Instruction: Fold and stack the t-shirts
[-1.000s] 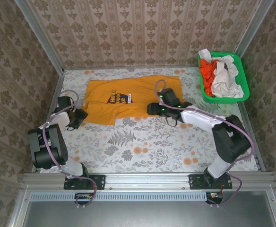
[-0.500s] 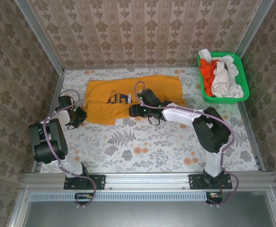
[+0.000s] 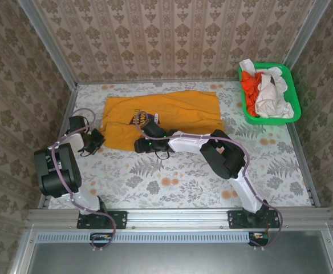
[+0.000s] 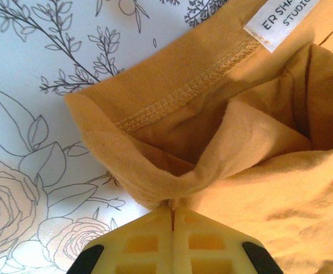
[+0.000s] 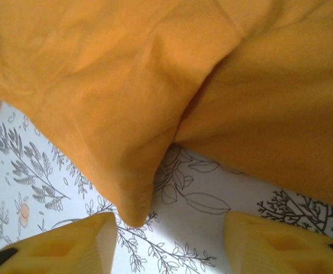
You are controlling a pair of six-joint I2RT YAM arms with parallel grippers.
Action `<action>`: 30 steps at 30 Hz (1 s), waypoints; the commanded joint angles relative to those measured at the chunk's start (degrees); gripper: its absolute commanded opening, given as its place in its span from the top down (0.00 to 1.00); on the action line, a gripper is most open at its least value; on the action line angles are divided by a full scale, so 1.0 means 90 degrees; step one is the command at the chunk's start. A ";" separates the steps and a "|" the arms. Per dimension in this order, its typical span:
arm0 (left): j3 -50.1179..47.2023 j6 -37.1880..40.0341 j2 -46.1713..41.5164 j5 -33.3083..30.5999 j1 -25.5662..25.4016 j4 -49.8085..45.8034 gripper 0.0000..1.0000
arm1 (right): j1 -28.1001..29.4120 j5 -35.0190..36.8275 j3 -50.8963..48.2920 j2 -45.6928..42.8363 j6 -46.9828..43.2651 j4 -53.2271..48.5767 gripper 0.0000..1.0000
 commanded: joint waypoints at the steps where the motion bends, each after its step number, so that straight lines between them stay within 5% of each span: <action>1: -0.0031 0.0172 -0.0238 0.0180 0.0028 0.0003 1.00 | 0.0047 -0.0299 0.0390 0.0540 0.0257 0.0069 0.51; 6: -0.0074 0.0231 -0.0287 0.0229 0.0039 0.0018 1.00 | 0.0068 -0.0474 0.0875 0.0877 0.0279 -0.0087 0.63; 12: -0.0015 0.0261 -0.0455 0.0249 0.0042 -0.0074 1.00 | 0.0065 -0.0464 0.0926 0.0647 0.0178 -0.0199 1.00; 20: 0.0436 0.0295 -0.0871 0.0125 0.0028 -0.0292 1.00 | -0.0016 -0.0052 0.1117 0.0121 -0.0205 -0.0334 1.00; 30: 0.1359 0.0332 0.0229 0.0193 0.0053 -0.0072 1.00 | -0.0534 0.0199 0.2223 0.0908 -0.0475 -0.0769 1.00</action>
